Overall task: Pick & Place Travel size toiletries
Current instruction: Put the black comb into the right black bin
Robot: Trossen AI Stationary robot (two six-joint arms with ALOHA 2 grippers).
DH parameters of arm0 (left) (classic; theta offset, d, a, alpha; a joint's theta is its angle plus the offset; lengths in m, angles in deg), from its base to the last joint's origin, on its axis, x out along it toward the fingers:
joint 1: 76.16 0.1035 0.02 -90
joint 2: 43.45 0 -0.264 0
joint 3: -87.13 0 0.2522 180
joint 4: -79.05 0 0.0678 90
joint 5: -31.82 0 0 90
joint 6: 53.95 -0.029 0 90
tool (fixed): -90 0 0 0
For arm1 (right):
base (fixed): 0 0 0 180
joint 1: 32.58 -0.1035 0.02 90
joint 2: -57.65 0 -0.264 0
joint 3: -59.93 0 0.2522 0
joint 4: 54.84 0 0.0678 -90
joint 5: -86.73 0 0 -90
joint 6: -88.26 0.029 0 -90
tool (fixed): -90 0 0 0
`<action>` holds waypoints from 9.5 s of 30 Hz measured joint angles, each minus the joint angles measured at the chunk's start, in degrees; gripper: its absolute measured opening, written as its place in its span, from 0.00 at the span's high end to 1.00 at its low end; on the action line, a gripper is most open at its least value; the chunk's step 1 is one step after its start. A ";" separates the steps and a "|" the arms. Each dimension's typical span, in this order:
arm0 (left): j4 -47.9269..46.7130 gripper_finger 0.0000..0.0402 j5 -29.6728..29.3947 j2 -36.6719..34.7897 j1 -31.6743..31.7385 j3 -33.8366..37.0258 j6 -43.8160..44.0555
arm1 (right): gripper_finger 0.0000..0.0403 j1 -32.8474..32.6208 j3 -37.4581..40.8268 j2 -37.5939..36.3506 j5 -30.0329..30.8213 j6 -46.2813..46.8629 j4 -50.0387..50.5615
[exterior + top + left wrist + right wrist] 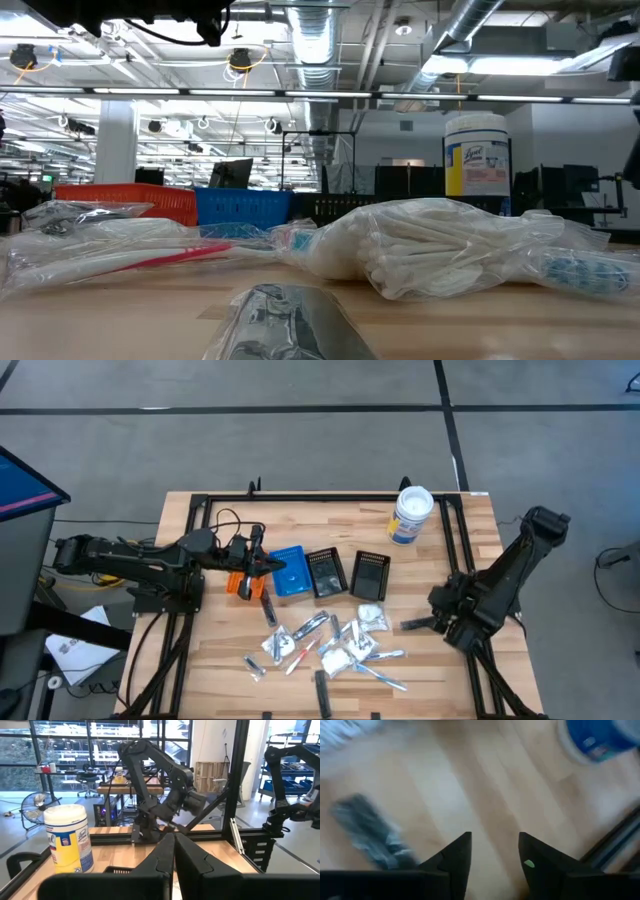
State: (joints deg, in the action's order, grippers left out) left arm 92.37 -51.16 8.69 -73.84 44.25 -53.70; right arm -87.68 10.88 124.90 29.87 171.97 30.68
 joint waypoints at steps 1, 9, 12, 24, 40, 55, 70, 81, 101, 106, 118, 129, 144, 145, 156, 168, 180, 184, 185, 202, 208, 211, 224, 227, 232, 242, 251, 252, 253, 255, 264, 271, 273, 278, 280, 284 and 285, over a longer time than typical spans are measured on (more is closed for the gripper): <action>-0.01 0.98 -0.02 0.02 0.00 0.00 -0.01 | 0.64 0.45 -1.08 -0.75 0.04 1.55 0.03; -0.06 0.98 -1.99 0.99 0.00 0.02 -1.24 | 0.68 0.62 -2.31 -8.24 -0.27 -15.32 -8.79; 0.31 0.98 -1.99 1.52 0.00 -0.02 -1.05 | 0.66 5.08 1.08 -12.03 -7.83 -15.13 -11.21; 1.30 0.98 -2.68 3.13 0.04 0.00 -0.62 | 0.56 17.89 7.59 -14.77 -19.77 -32.73 -23.86; 0.48 0.98 -2.71 3.13 0.00 0.00 0.02 | 0.52 17.14 7.51 -5.05 -23.58 -29.86 -33.82; 0.52 0.98 -2.73 3.10 0.00 0.00 0.04 | 0.33 18.92 6.87 8.05 -29.90 -30.05 -35.05; 0.77 0.98 -2.73 3.10 0.00 0.00 0.15 | 0.70 19.40 6.83 9.74 -24.38 -31.37 -36.37; 0.90 0.98 -2.73 3.10 0.00 0.00 0.19 | 0.82 20.80 6.78 9.89 -21.63 -29.84 -38.06; 1.03 0.98 -2.71 3.10 0.00 0.00 0.21 | 0.97 26.19 2.35 1.97 -28.34 -33.31 -36.67; 1.05 0.98 -2.71 3.10 0.00 0.00 0.19 | 0.99 28.43 2.26 -0.08 -27.86 -33.31 -36.67; 1.32 0.98 -2.71 3.10 0.00 0.00 0.15 | 1.00 39.90 -10.51 -8.17 -21.67 -39.01 -36.45; 6.41 0.98 -2.71 3.08 0.00 0.02 2.49 | 1.00 59.45 -12.30 -8.18 -26.44 -23.95 -42.23; 5.91 0.98 -2.53 3.08 -6.11 0.02 6.20 | 1.00 54.98 -12.25 8.78 -21.48 -4.69 -47.04; 5.90 0.98 -2.53 3.08 -6.66 0.02 6.19 | 1.00 54.83 -12.28 9.02 -20.95 -4.12 -46.57; 5.89 0.98 -2.49 3.08 -8.76 0.02 5.70 | 1.00 54.70 -12.28 9.93 -20.78 -2.77 -40.04; 6.87 0.98 -2.49 2.58 -8.74 0.02 4.04 | 0.98 55.61 -12.28 9.93 -21.90 -7.20 -35.75; 7.21 0.98 -2.47 2.51 -8.79 0.02 4.06 | 0.67 55.46 -12.25 9.93 -21.30 -10.79 -36.81; 7.19 0.98 -2.47 2.51 -8.79 0.02 4.07 | 0.58 55.51 -12.23 9.93 -21.09 -14.59 -39.80; 7.17 0.98 -2.47 2.51 -8.79 0.02 4.08 | 0.56 55.51 -12.23 9.81 -21.18 -16.04 -41.04; 5.51 0.98 -2.40 2.56 -8.79 0.02 5.08 | 0.54 46.42 -12.34 -3.79 -26.21 -37.64 -60.18; 2.19 0.98 -2.44 3.46 -8.80 0.00 7.85 | 0.59 37.74 -12.33 -1.81 -26.27 -33.76 -57.27; -0.40 0.98 -2.49 4.40 -8.79 0.00 9.41 | 0.62 33.60 -12.28 0.45 -25.50 -32.92 -56.80; -9.79 0.97 -5.62 23.66 -14.97 -9.64 9.21 | 0.71 24.56 -12.30 8.14 -12.85 -41.43 -56.96; -12.97 0.93 -7.73 28.44 -16.26 -11.49 11.53 | 0.71 23.77 -12.30 9.73 -11.61 -43.16 -57.66; -14.98 0.81 -11.79 32.13 -15.74 -12.04 18.41 | 0.70 22.90 -12.30 13.12 -8.29 -45.64 -58.60; -14.58 0.69 -15.62 39.51 -17.88 -12.11 27.06 | 0.70 22.86 -12.36 23.16 -5.59 -50.79 -70.42; -14.62 0.74 -26.12 42.64 -25.10 -12.04 24.32 | 0.70 25.03 -12.32 30.66 -5.61 -55.83 -82.02; -14.50 0.75 -27.53 42.72 -25.79 -12.12 24.20 | 0.71 25.38 -12.30 30.83 -5.61 -55.85 -82.51; -14.65 0.75 -29.01 42.77 -26.27 -12.13 24.17 | 0.71 25.89 -12.31 30.93 -5.59 -55.83 -83.12; -14.71 0.77 -30.50 42.80 -26.77 -12.11 24.13 | 0.71 26.93 -12.33 31.09 -5.48 -55.81 -83.68; -14.05 0.82 -29.96 46.90 -28.28 -12.29 26.09 | 0.71 30.37 -12.32 31.16 -4.97 -55.78 -84.80; -14.16 0.84 -26.88 54.53 -30.47 -18.24 24.17 | 0.71 29.26 -12.32 31.16 -4.88 -56.70 -84.94; -15.25 0.84 -26.26 55.89 -30.60 -20.10 23.75 | 0.71 29.26 -12.32 31.16 -4.76 -56.70 -84.94; -20.63 0.83 -30.20 56.16 -30.91 -22.30 23.65 | 0.71 28.66 -12.32 31.16 -4.76 -56.80 -85.13; -22.25 0.83 -34.98 54.50 -32.04 -22.27 22.48 | 0.71 28.12 -12.32 31.16 -4.74 -56.90 -85.08; -26.40 0.81 -38.12 50.15 -32.19 -22.37 23.26 | 0.71 27.59 -12.32 31.16 -4.74 -57.35 -84.99; -26.77 0.79 -38.05 49.51 -31.65 -22.36 24.20 | 0.71 27.58 -12.32 31.16 -4.74 -57.35 -84.99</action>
State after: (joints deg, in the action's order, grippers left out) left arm 65.60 -89.21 58.21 -105.48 21.89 -29.50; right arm -60.10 -1.44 156.06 25.13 114.62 -54.31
